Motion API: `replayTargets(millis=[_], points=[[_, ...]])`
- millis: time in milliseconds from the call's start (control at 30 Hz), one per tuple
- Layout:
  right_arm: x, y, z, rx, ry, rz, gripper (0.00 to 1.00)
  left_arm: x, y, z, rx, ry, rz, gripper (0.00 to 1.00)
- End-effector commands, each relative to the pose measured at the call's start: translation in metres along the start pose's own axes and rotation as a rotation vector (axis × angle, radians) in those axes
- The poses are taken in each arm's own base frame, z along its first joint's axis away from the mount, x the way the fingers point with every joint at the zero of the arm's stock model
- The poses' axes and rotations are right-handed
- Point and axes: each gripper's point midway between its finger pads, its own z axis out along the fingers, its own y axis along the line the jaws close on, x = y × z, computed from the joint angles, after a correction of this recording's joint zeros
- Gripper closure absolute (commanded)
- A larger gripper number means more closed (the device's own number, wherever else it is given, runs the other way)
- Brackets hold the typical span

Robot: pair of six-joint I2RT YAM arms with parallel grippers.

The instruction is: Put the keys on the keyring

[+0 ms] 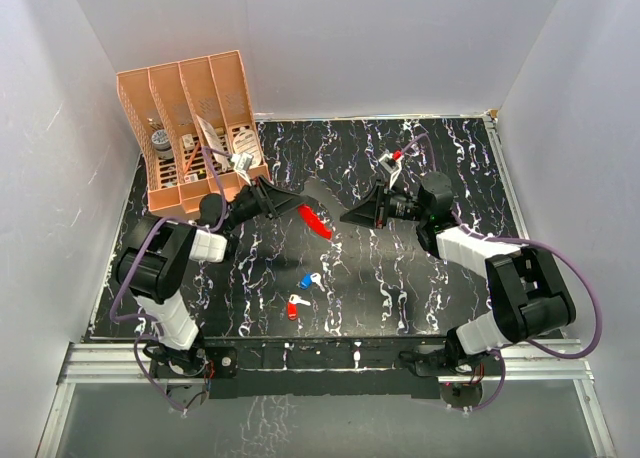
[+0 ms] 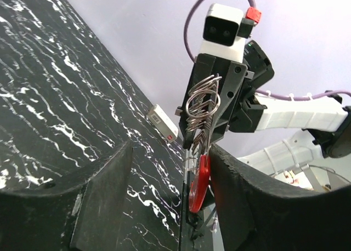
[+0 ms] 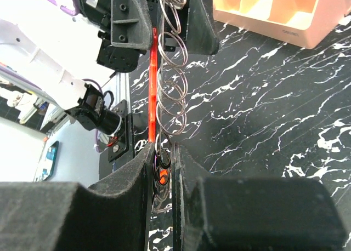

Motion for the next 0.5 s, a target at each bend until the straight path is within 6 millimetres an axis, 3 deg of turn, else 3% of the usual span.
replayTargets(millis=[0, 267, 467], points=[[-0.023, 0.000, 0.000, 0.060, -0.066, -0.096, 1.00, -0.035, -0.031, -0.014, 0.075, -0.148, 0.170, 0.43], [-0.039, -0.021, -0.003, 0.181, -0.132, -0.104, 1.00, -0.043, -0.051, -0.034, 0.070, -0.192, 0.198, 0.42], [-0.048, -0.030, -0.005, 0.242, -0.168, -0.126, 1.00, -0.030, -0.052, -0.043, 0.026, -0.162, 0.170, 0.42]])
